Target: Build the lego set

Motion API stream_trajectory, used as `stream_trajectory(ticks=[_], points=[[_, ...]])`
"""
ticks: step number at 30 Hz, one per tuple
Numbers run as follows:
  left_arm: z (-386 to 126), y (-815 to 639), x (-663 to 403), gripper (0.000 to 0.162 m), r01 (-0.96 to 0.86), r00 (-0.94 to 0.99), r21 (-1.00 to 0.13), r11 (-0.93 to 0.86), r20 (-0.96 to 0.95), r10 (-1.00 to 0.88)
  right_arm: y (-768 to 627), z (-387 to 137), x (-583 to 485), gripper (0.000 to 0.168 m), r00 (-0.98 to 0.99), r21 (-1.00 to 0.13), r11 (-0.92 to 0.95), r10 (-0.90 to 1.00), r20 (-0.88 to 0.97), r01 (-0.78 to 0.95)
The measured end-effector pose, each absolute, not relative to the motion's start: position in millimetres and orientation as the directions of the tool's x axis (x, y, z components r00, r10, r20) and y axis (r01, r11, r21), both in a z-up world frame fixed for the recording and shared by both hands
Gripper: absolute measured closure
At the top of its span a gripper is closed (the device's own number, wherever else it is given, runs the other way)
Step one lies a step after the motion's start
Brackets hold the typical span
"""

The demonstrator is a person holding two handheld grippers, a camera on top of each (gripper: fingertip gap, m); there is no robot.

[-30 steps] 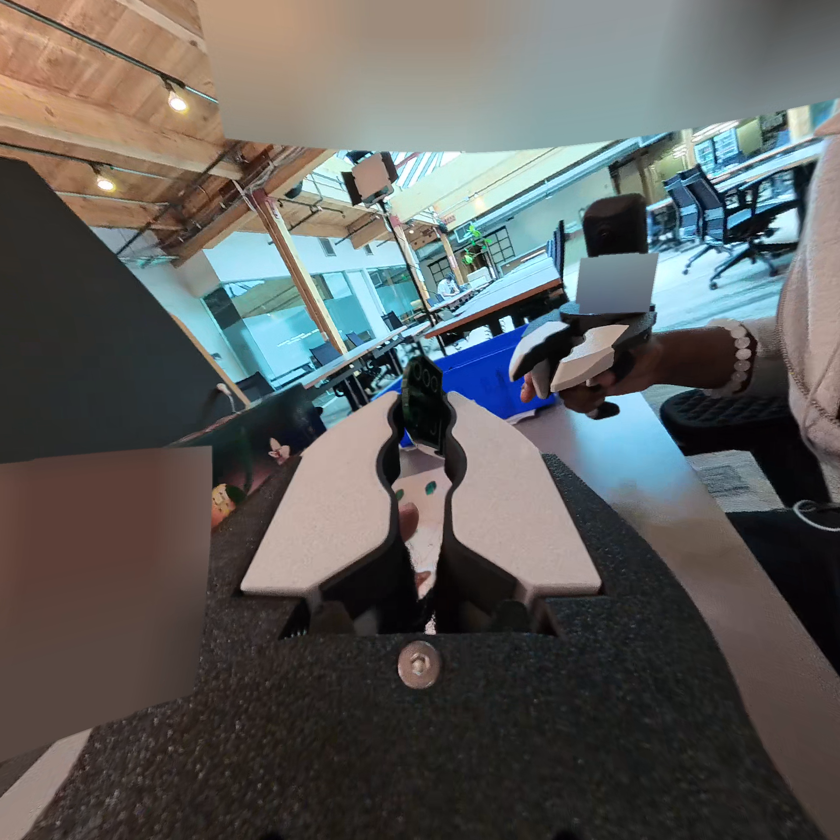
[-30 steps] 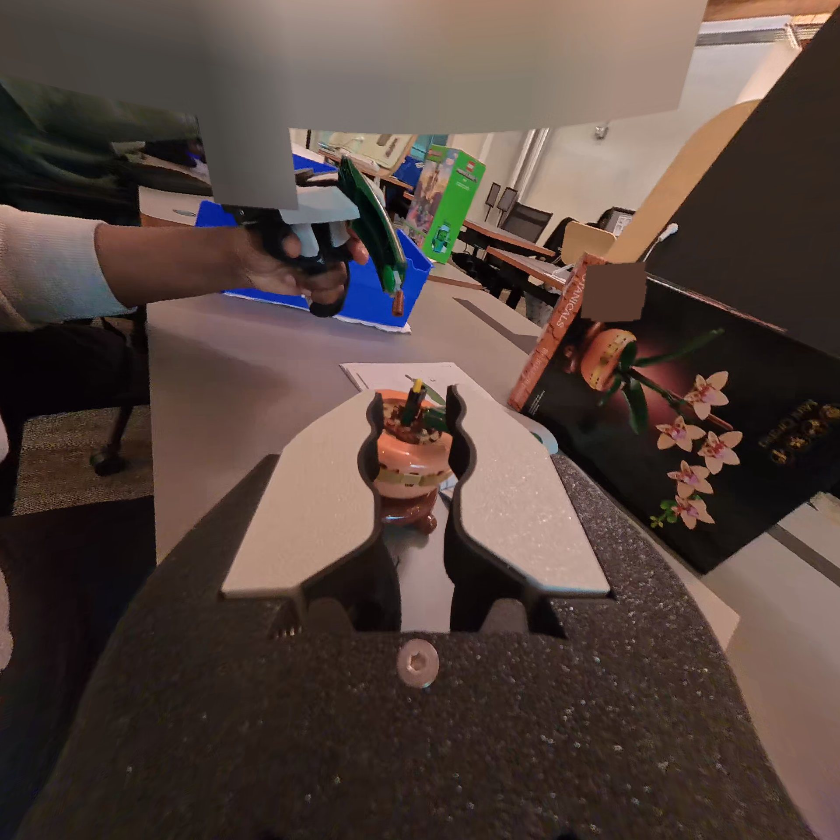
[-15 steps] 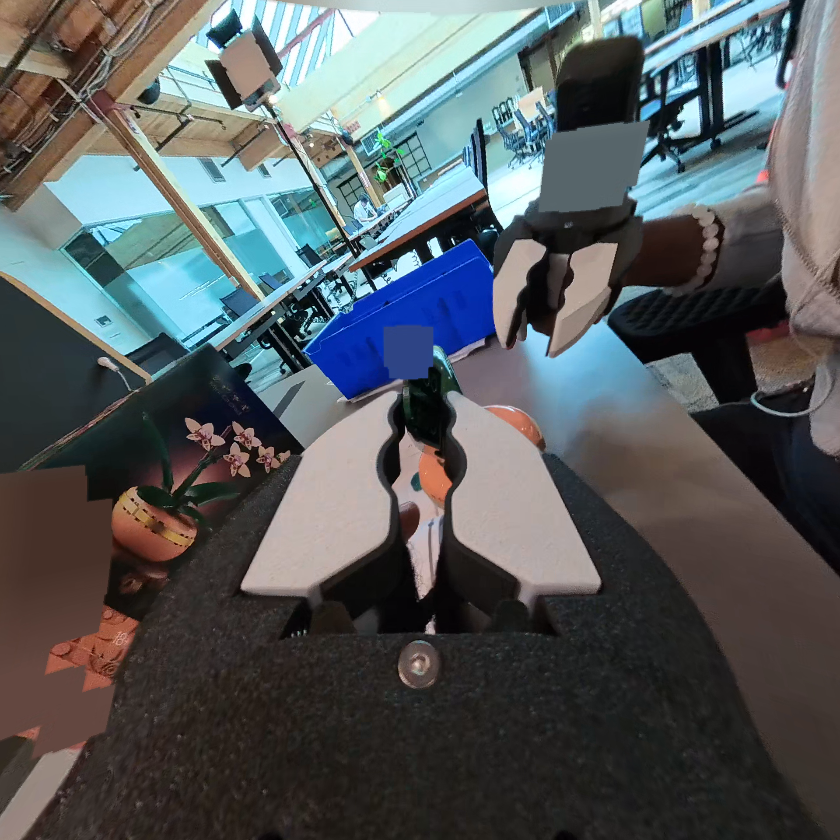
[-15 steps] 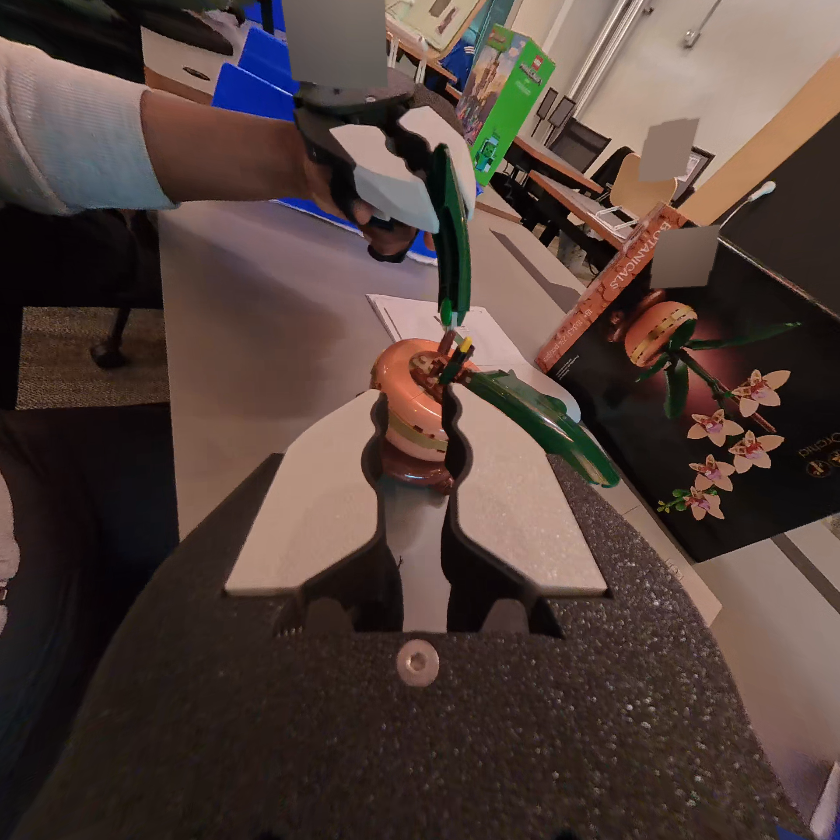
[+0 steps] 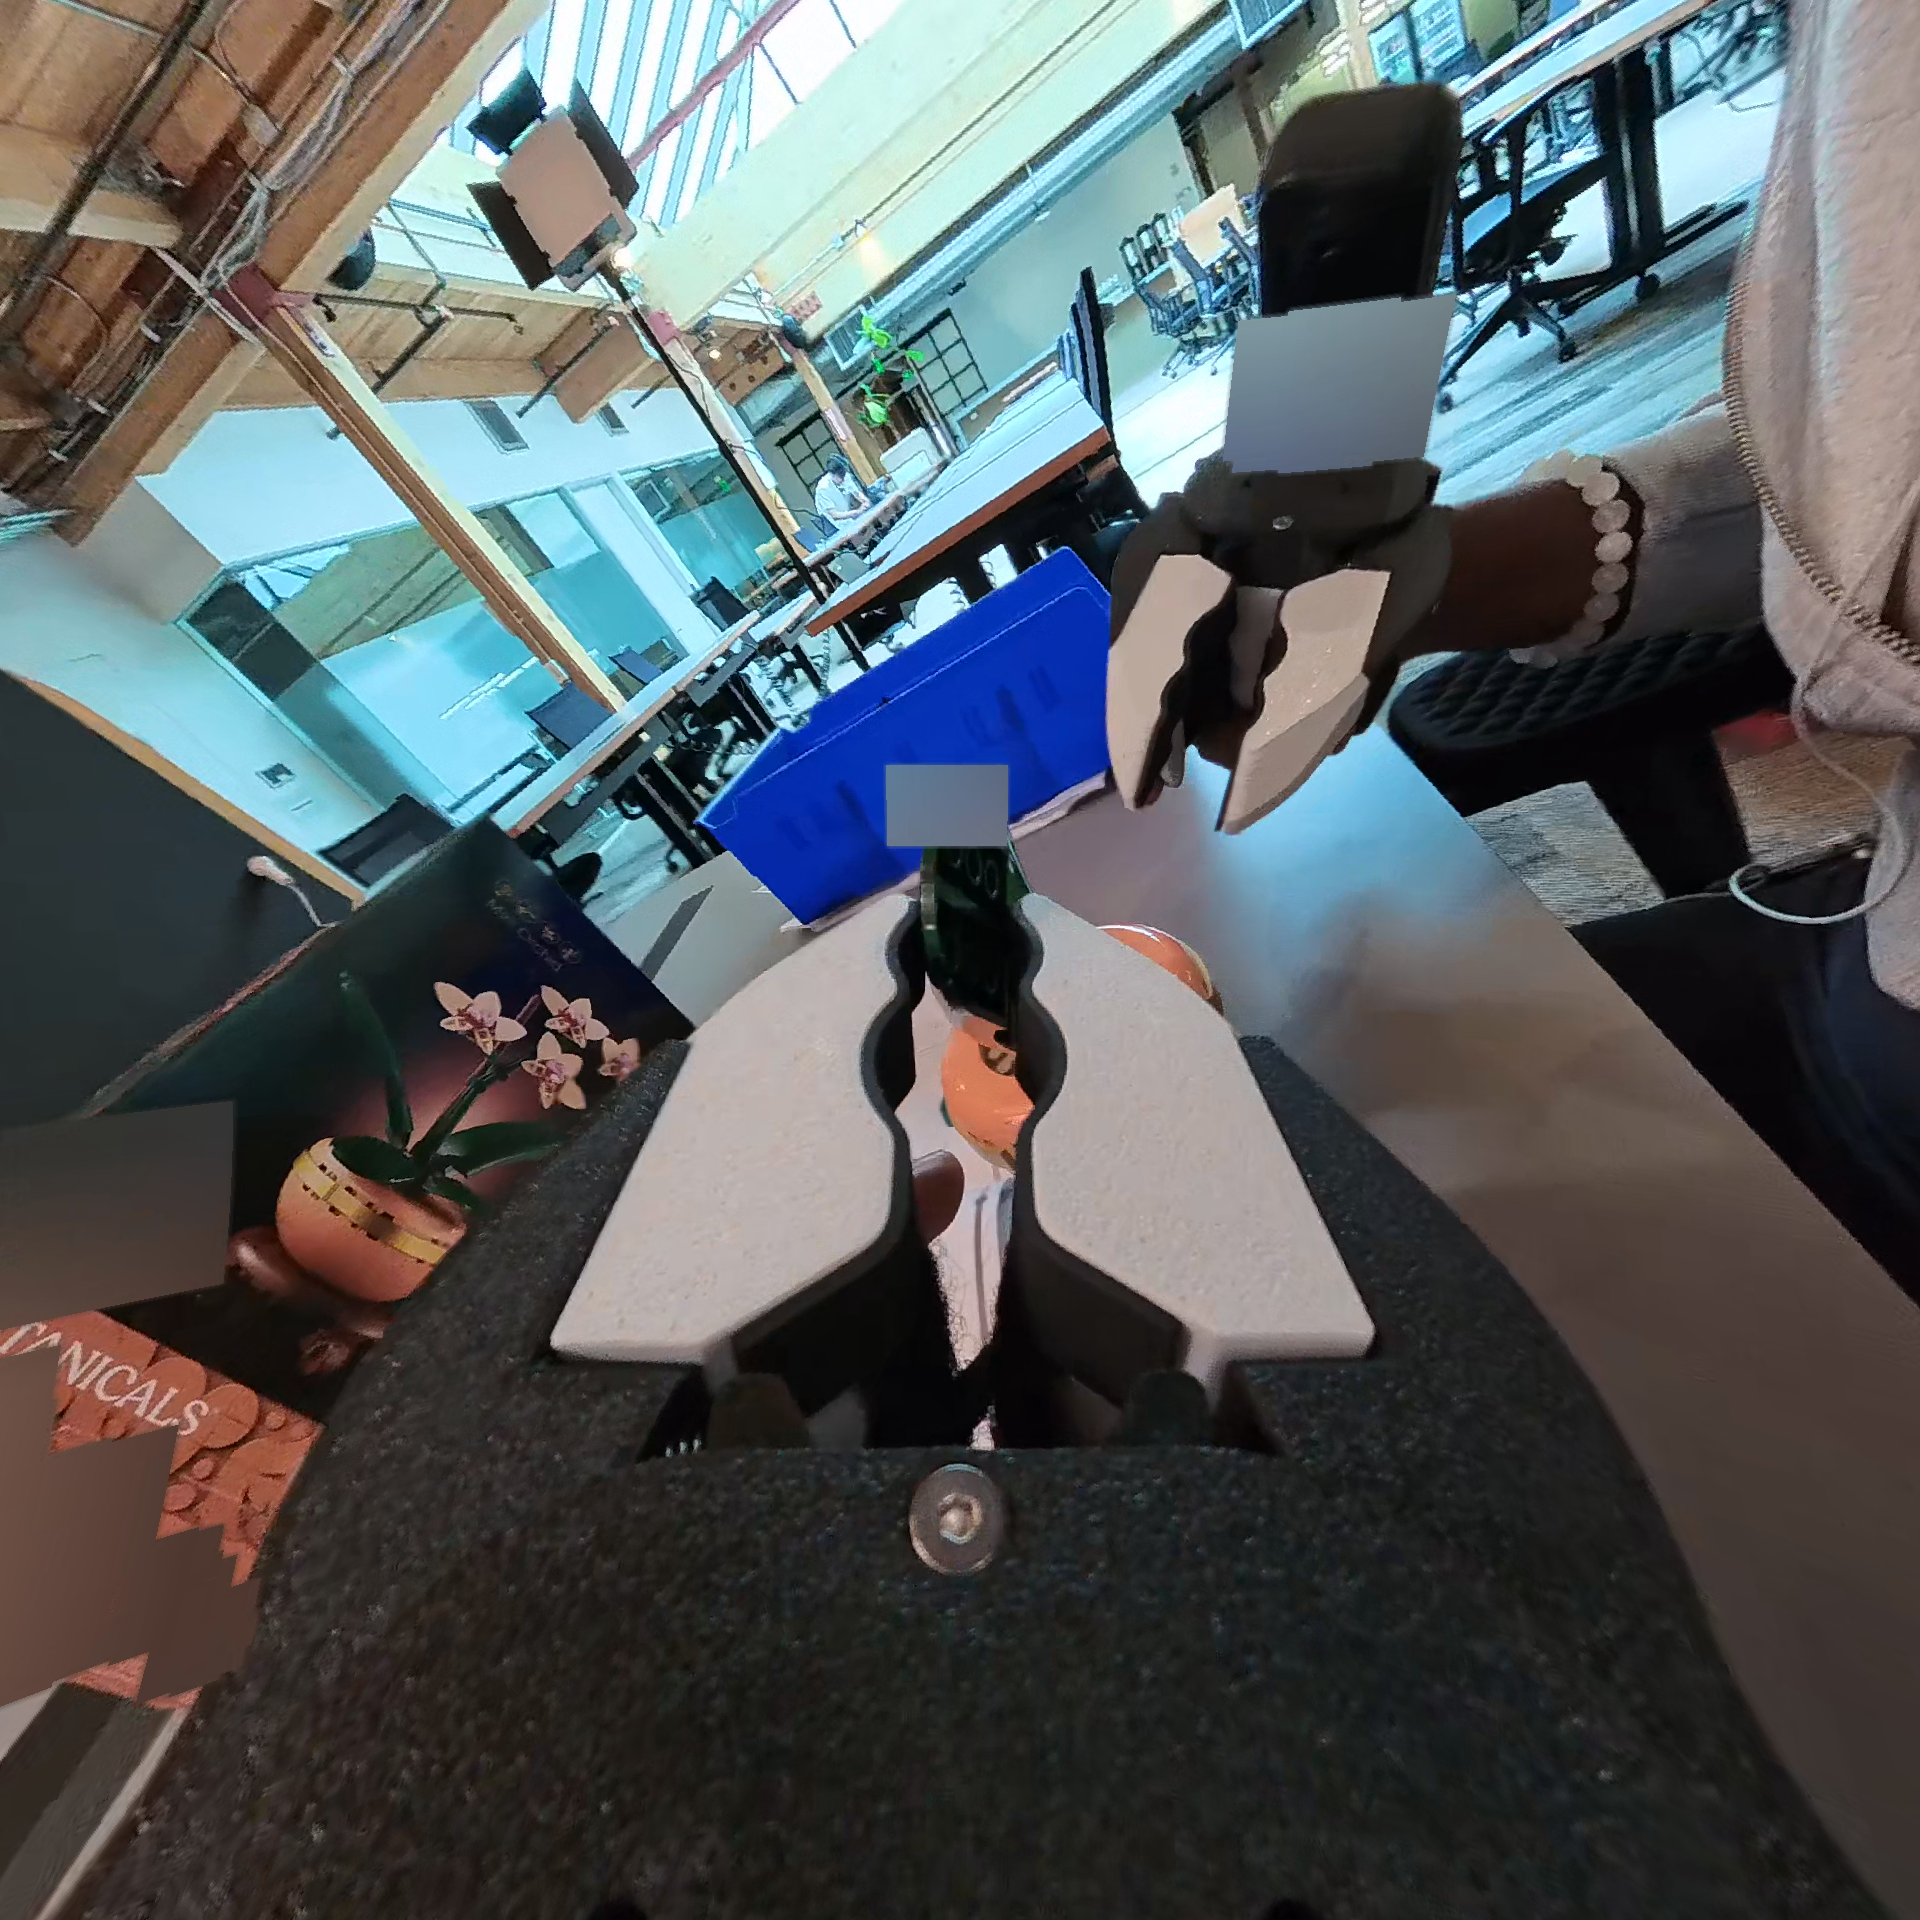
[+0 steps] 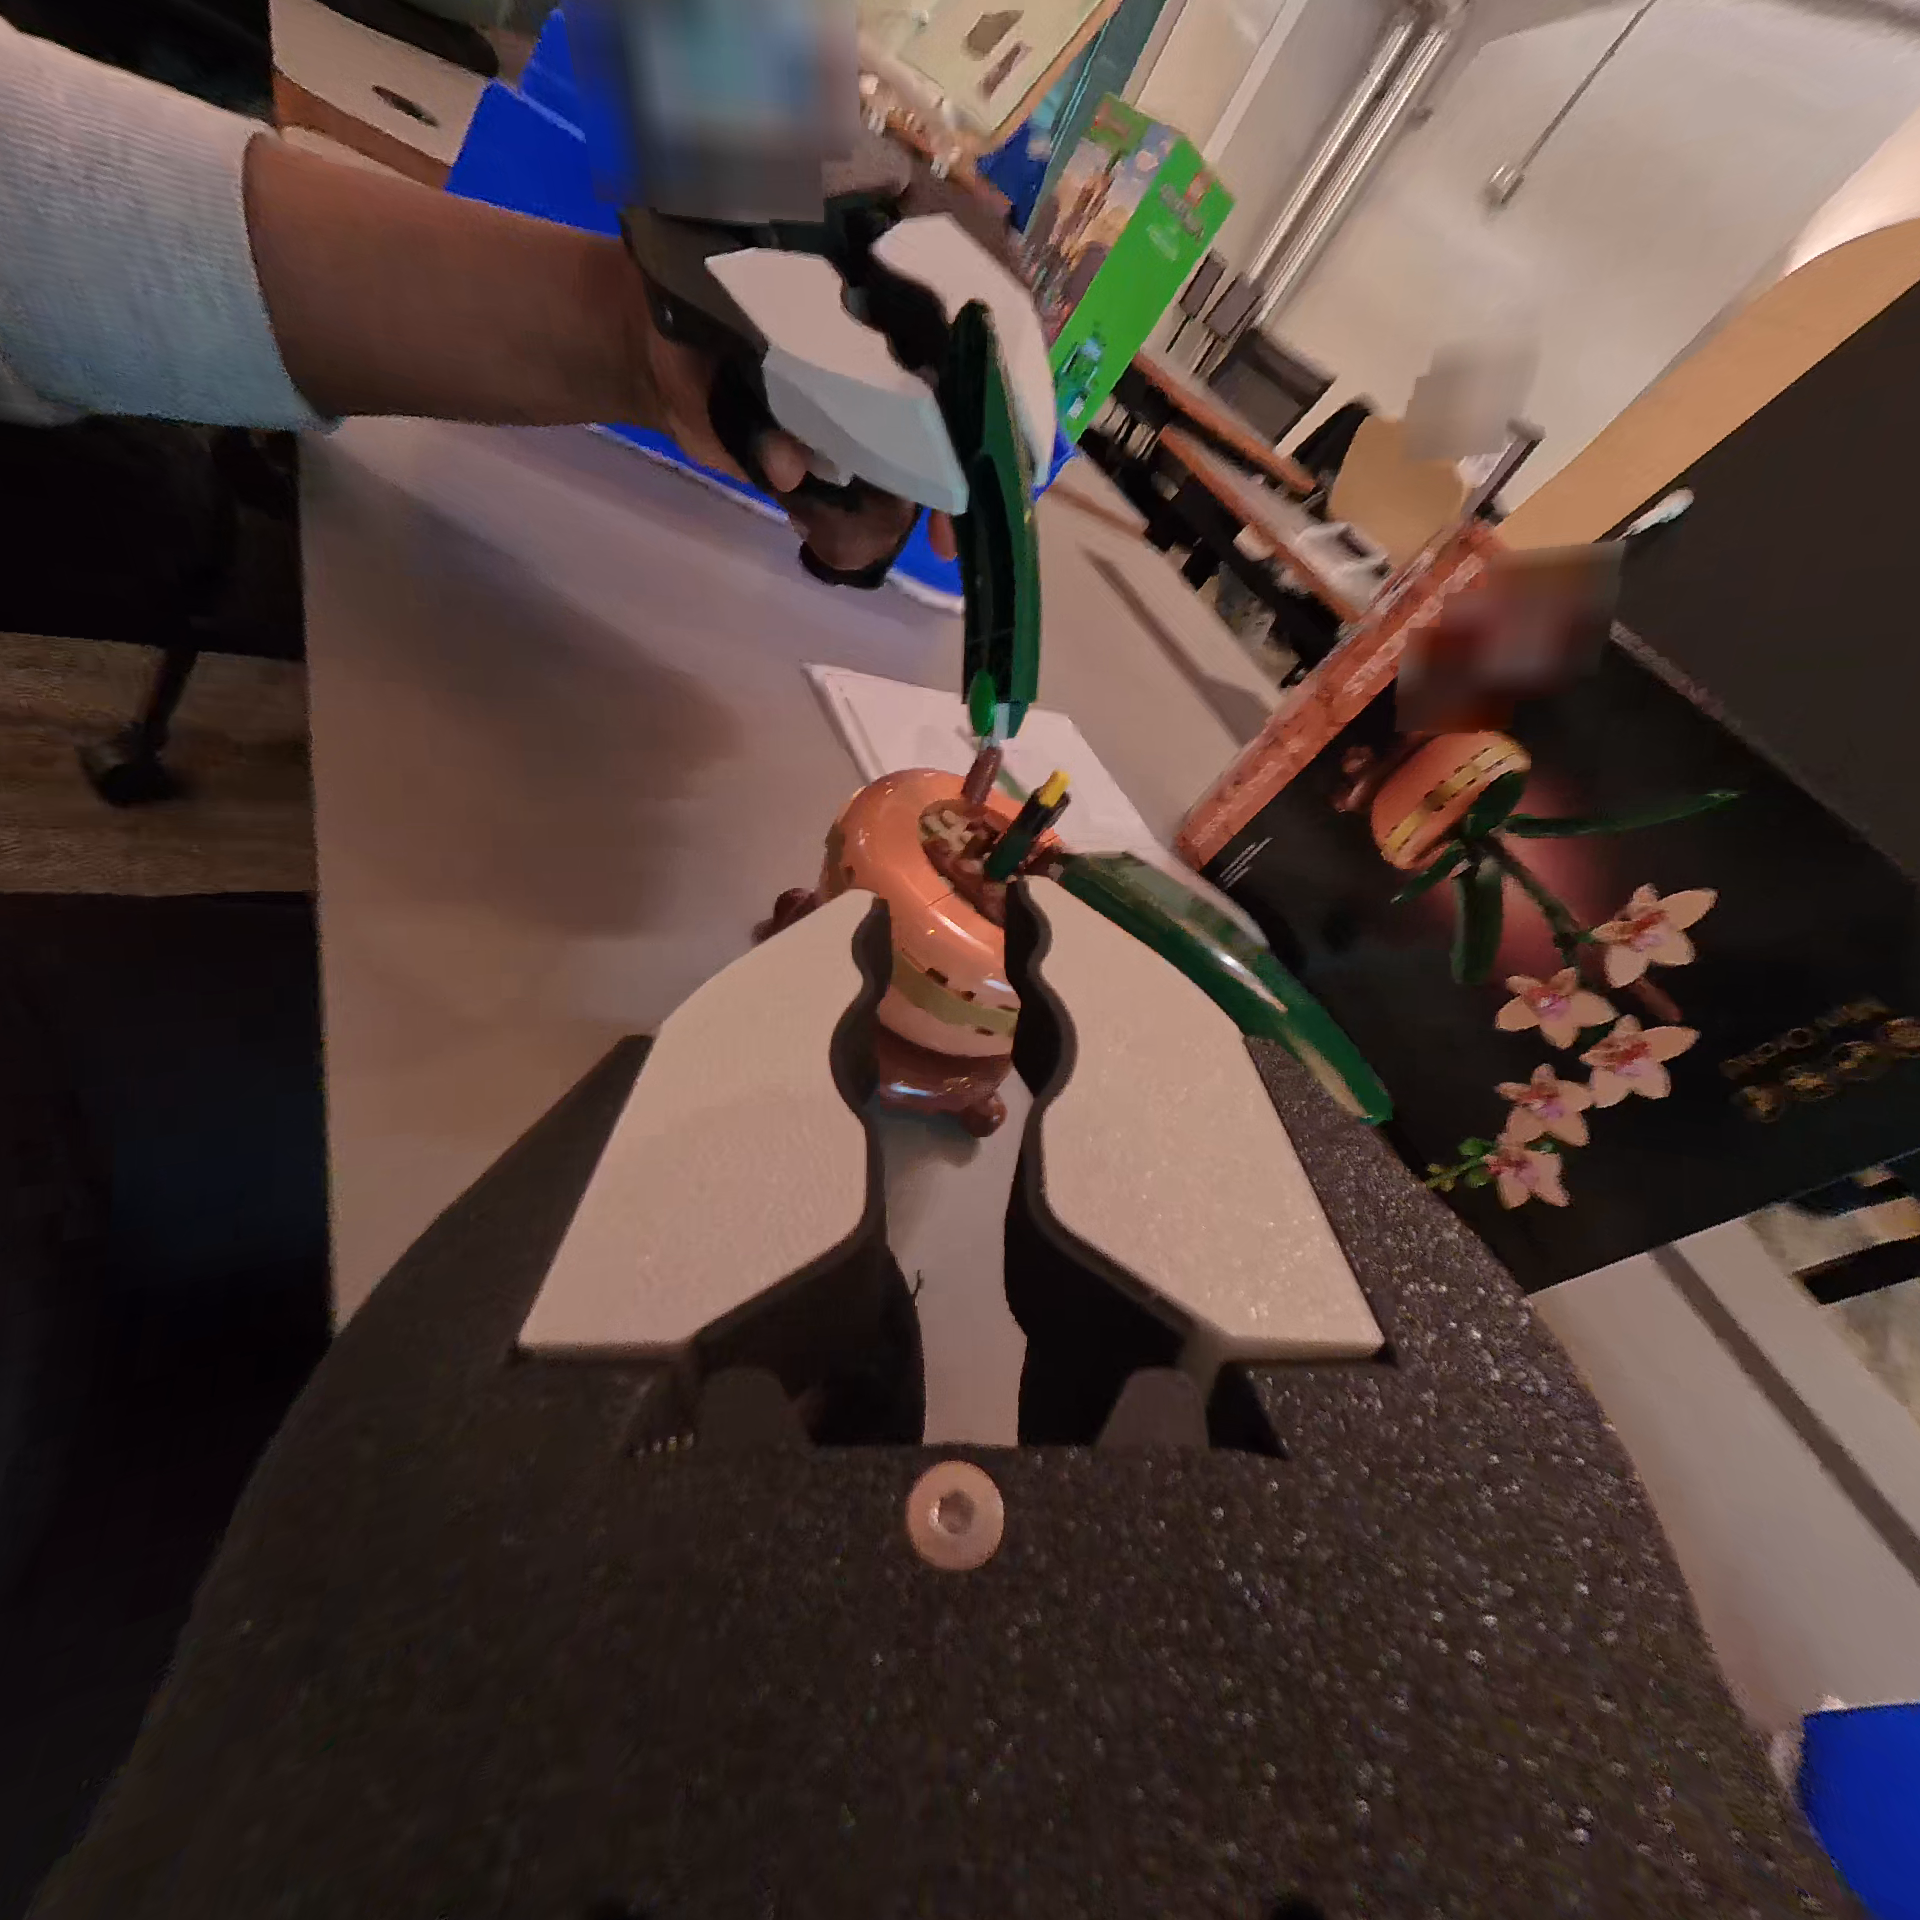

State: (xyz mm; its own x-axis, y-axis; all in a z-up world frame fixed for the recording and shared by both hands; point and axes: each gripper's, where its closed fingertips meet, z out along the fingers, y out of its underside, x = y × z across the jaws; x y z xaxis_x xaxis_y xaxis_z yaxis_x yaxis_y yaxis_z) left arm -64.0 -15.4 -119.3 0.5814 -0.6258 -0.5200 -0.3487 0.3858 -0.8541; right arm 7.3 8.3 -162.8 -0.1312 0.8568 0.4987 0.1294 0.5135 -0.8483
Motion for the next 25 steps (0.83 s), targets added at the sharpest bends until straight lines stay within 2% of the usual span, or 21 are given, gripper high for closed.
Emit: stream_trajectory(ticks=[3,5,8,16,21,25], points=[[-116.9,-19.9,-64.5,0.149,-0.336,0.606,-0.845,0.416,-0.532,-0.591,17.3,-143.7,11.2,0.148,0.000,-0.841,0.538,0.842,0.539,-0.058],[-114.4,-21.4,-65.8,0.149,-0.317,0.627,-0.844,0.432,-0.528,-0.572,30.4,-136.1,16.2,0.149,0.088,-0.851,0.499,0.867,0.491,-0.165],[-116.7,-20.3,-65.5,0.148,-0.333,0.616,-0.846,0.417,-0.530,-0.583,51.1,-136.5,21.6,0.151,0.136,-0.886,0.399,0.916,0.377,-0.235],[-108.1,-22.7,-78.6,0.149,-0.281,0.675,-0.855,0.435,-0.498,-0.544,70.9,-135.2,26.7,0.154,0.127,-0.920,0.318,0.947,0.296,-0.228],[-109.0,-18.4,-96.0,0.149,-0.247,0.722,-0.878,0.410,-0.449,-0.527,98.3,-145.4,15.7,0.157,0.032,-0.992,0.012,0.999,0.008,-0.127],[-111.1,-17.4,-105.2,0.149,-0.256,0.732,-0.883,0.393,-0.443,-0.517,106.4,-152.7,10.9,0.157,0.030,-0.995,-0.072,0.997,-0.075,-0.073]])
